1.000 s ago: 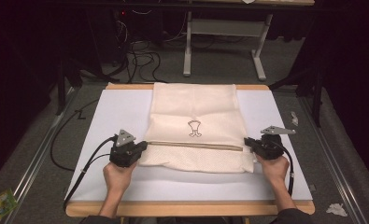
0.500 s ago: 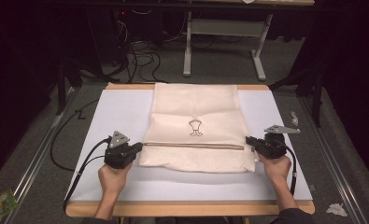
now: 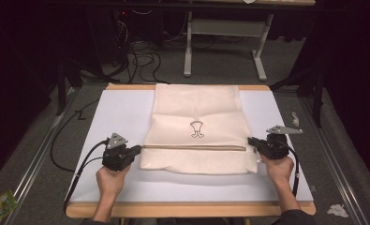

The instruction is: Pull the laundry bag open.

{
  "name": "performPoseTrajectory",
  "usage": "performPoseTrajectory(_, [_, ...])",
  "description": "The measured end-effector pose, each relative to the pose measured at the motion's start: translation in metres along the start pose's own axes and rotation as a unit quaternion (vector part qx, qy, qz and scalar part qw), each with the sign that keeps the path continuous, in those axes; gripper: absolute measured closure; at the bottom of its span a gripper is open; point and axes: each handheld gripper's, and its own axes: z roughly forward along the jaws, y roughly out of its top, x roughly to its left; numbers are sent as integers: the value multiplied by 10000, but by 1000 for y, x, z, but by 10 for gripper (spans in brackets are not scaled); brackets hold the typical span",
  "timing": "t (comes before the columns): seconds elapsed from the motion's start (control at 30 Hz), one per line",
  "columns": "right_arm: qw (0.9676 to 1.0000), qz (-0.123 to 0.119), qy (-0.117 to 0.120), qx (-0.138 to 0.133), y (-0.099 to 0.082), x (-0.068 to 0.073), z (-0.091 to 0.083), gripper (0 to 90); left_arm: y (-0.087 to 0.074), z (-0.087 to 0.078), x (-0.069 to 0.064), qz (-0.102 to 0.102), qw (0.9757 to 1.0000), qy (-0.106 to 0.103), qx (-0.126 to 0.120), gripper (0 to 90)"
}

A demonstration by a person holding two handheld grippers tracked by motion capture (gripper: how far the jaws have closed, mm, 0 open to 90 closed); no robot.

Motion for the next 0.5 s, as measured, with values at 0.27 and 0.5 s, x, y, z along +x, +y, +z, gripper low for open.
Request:
performPoseTrajectory(0.27, [10000, 72, 43, 47, -2, 0, 2, 884, -5, 2, -2, -33, 9999, -92, 71, 871])
performPoseTrajectory(0.5, [9999, 29, -7, 149, -8, 1, 7, 879, -6, 2, -2, 28, 9999, -123, 115, 869])
